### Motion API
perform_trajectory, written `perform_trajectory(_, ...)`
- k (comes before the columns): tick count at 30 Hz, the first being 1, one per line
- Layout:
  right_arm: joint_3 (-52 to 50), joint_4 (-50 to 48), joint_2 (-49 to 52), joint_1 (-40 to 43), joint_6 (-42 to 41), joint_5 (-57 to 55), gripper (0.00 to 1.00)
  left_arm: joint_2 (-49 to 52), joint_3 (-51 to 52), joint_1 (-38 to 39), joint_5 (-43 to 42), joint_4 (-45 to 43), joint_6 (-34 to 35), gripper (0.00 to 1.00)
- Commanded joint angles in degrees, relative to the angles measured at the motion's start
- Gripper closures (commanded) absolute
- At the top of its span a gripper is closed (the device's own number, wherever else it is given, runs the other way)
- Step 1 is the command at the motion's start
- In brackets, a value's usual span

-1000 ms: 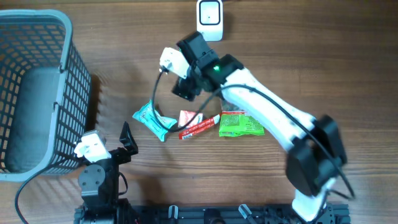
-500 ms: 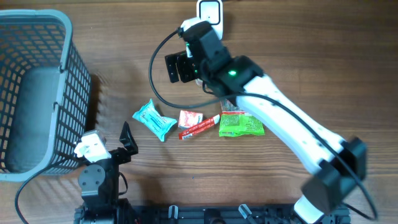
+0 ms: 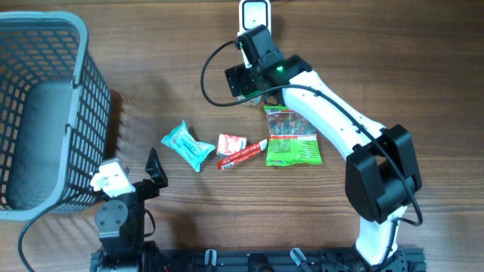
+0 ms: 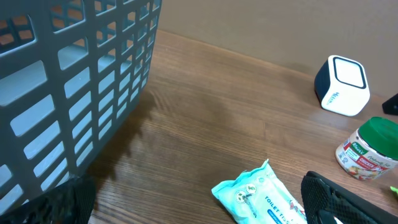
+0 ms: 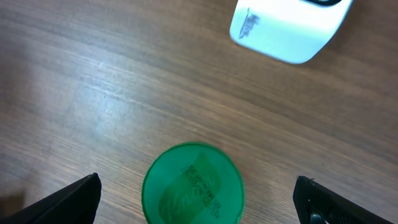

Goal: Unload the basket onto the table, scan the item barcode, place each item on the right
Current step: 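Lift the jar with the right gripper toward the scanner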

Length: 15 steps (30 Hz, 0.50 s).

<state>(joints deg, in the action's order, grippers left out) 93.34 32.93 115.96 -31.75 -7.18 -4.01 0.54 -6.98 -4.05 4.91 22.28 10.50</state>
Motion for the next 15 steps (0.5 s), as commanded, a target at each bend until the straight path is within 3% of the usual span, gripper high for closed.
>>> perform_trajectory(1, 0.00, 1.01, 3.37, 0.17, 1.05, 3.82, 0.00, -0.15, 0.33, -0.24, 0.96, -0.22, -1.09, 0.00)
perform_trajectory(7, 0.00, 1.92, 4.72, 0.17, 1.22, 4.13, 0.01, -0.15, 0.33, -0.24, 0.96, -0.22, -1.09, 0.00)
perform_trajectory(9, 0.00, 1.92, 5.55, 0.17, 1.20, 4.15, 0.07, -0.15, 0.33, -0.24, 0.96, -0.22, -1.09, 0.00)
perform_trajectory(11, 0.00, 2.08, 6.40, 0.15, 1.18, 4.15, 0.21, -0.15, 0.33, -0.24, 0.96, -0.22, -1.09, 0.00)
perform_trajectory(15, 0.00, 2.95, 6.69, 0.11, 1.90, 4.11, 0.33, -0.15, 0.33, -0.24, 0.96, -0.22, -1.09, 0.00)
